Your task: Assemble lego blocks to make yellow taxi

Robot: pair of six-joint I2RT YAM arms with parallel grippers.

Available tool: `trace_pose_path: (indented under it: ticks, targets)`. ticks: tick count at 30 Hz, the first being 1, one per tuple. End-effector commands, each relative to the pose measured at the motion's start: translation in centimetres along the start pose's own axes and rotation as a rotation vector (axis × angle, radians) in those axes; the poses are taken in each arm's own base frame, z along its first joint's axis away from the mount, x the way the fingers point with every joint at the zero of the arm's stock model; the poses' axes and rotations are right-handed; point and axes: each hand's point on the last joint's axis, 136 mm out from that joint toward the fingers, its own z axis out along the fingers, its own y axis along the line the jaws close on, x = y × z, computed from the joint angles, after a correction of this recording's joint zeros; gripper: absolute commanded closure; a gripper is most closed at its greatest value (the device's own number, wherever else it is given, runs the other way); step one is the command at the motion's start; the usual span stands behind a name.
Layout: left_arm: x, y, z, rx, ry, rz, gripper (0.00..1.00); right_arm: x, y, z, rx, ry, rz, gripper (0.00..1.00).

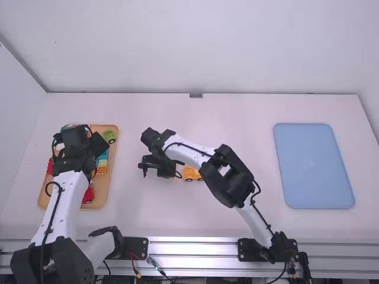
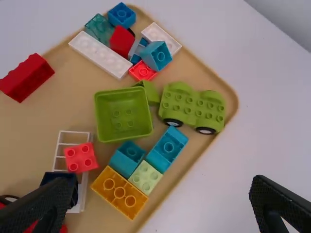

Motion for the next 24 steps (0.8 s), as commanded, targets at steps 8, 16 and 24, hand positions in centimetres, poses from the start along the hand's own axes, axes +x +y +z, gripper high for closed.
trace_pose_path:
  ticks: [8,16,24]
  targets:
    - [-0.8,0.5,-0.6,-0.023,-0.024,-0.016,0.01,-0.3,-1.5,0.0,0.038,-0.011,0.056,0.44]
    - [-0.4,0.5,-0.6,-0.027,-0.008,-0.013,0.01,-1.1,-2.3,-1.0,0.067,-0.033,0.024,0.01]
    - [0.1,-7.1,-1.8,0.416,-0.005,0.304,0.01,-3.1,-4.3,-11.3,0.089,-0.254,-0.004,0.01]
